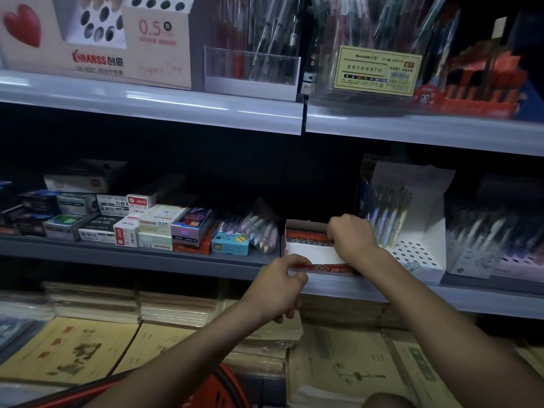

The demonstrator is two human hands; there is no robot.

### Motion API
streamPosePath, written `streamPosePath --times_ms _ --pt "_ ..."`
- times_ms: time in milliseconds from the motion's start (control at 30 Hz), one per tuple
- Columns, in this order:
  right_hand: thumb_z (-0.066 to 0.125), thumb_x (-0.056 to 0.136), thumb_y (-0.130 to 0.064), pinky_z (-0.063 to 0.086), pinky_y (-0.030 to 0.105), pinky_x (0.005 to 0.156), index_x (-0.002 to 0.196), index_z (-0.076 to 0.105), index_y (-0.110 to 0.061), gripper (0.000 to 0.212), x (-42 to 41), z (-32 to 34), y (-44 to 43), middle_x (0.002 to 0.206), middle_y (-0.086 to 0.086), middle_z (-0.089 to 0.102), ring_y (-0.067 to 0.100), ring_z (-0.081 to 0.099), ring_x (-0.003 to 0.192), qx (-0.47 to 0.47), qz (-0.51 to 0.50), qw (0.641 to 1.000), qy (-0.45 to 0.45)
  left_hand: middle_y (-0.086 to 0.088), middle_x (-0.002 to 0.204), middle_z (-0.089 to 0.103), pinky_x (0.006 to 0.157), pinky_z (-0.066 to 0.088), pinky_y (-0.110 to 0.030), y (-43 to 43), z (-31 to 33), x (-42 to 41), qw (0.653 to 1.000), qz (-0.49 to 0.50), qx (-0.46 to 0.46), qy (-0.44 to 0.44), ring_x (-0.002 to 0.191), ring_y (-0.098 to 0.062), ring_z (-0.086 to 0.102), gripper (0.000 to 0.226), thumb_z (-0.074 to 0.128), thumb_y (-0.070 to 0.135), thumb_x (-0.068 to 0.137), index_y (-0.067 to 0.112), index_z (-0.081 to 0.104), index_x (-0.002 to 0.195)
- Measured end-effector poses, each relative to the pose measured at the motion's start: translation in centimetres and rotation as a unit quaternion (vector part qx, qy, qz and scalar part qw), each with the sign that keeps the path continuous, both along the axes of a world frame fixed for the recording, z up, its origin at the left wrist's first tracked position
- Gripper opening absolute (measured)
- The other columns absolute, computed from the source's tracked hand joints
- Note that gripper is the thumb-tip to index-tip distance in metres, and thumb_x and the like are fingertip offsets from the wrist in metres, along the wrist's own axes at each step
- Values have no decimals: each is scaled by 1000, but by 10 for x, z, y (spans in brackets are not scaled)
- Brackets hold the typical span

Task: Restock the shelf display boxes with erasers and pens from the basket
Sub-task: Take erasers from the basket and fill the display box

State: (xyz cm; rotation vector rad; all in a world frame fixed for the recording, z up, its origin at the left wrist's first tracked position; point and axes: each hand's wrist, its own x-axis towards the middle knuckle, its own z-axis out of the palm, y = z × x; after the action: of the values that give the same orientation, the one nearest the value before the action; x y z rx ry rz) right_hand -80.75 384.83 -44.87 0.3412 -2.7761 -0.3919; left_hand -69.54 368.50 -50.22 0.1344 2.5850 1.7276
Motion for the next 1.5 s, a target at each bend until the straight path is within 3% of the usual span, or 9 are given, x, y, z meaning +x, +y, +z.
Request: streamPosePath --times_ms 200,367,600,833,967,1100,1300,1400,1500 --pt "56 87 5 37 33 62 90 69 -14 23 9 3 5 79 5 57 29 63 83 -61 19 998 23 -6 63 63 39 36 -21 2 9 3 998 -4 61 -32 45 -15 55 34 44 37 108 31 55 140" --pt "62 93 -10 43 30 66 99 77 -24 22 57 19 4 95 -2 74 24 69 93 -252 53 965 39 -6 68 63 40 35 -20 6 28 9 928 61 339 -140 52 -15 57 50 38 54 107 16 64 126" --pt "75 90 -17 48 10 64 88 82 -19 8 136 13 -26 81 -9 78 -4 69 78 -650 181 712 -194 -15 77 65 51 56 -26 -1 40 42 752 145 609 -206 62 -20 59 42 46 30 100 -3 64 118" --pt "78 87 -24 56 22 75 89 82 -27 5 176 -3 -40 80 -18 75 -6 69 80 -609 205 730 -232 -20 69 65 45 58 -30 6 67 98 791 227 547 -153 57 -28 67 27 34 0 97 -9 58 93" --pt "83 85 -15 50 11 69 96 80 -22 14 188 8 -24 79 -20 75 -9 68 76 -634 241 686 -266 -19 91 60 95 54 -38 5 84 111 820 252 493 -146 83 -28 59 26 36 -1 99 -1 62 102" --pt "82 86 -24 42 8 51 93 81 -23 7 191 18 -3 71 -12 74 -6 63 62 -699 215 629 -263 -21 93 57 70 60 -41 26 106 117 838 227 467 -168 82 -29 59 23 34 -4 101 -7 57 103" --pt "65 100 -26 36 18 47 94 76 -16 16 189 22 18 69 -2 72 5 58 60 -770 167 570 -232 -30 121 58 78 61 -47 46 127 113 843 187 469 -186 107 -37 65 31 34 -9 100 -12 51 126" --pt "66 100 -25 35 23 50 96 76 -13 17 182 18 25 75 2 75 12 59 67 -824 115 492 -256 -27 98 58 89 58 -39 53 123 107 851 173 453 -202 90 -30 63 19 35 -11 100 -10 55 102" --pt "69 97 -26 36 25 53 99 77 -11 18 174 11 34 83 4 76 13 62 68 -849 78 447 -272 -14 77 53 66 53 -28 60 106 93 857 199 431 -198 75 -19 56 23 37 -10 97 -4 57 87"
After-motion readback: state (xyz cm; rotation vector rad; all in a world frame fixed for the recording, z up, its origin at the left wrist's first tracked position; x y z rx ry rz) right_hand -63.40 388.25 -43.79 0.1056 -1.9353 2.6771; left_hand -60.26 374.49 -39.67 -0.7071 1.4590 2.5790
